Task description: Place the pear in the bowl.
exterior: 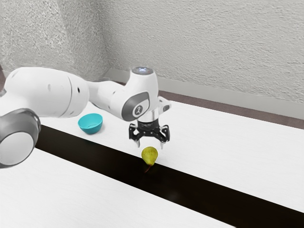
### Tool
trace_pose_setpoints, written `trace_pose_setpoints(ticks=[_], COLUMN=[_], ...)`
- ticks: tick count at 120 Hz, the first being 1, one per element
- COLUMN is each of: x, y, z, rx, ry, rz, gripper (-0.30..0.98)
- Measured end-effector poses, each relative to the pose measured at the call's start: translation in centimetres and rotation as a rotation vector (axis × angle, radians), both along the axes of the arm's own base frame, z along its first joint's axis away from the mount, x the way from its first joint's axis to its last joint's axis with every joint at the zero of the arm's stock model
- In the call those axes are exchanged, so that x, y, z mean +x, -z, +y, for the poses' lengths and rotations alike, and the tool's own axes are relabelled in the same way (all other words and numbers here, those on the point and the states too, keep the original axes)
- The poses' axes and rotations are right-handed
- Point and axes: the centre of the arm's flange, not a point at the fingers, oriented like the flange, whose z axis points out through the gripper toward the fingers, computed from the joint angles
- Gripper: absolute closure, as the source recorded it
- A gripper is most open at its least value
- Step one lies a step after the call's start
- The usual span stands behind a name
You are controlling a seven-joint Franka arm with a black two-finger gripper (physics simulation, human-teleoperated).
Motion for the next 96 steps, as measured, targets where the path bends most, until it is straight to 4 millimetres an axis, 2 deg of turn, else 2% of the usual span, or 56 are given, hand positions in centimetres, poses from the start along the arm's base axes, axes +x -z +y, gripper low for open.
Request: trace_pose_setpoints(ticks=[16,30,51,78,96], x=[0.2,-0.5,-0.6,-0.7,-0.5], y=[0.9,2.1,2.7,4.8,5.1], z=[0.3,0.6,0.3,-0.1,0.6], rx=[-0.005,-0.004,-0.006,-0.004,-0.007], ry=[-0.055,-0.092,-0.129,-0.164,-0.196], rz=[-0.035,-0.030,-0.037,-0.020,-0.022], gripper=[0.02,0.02,0.02,0.02,0.02])
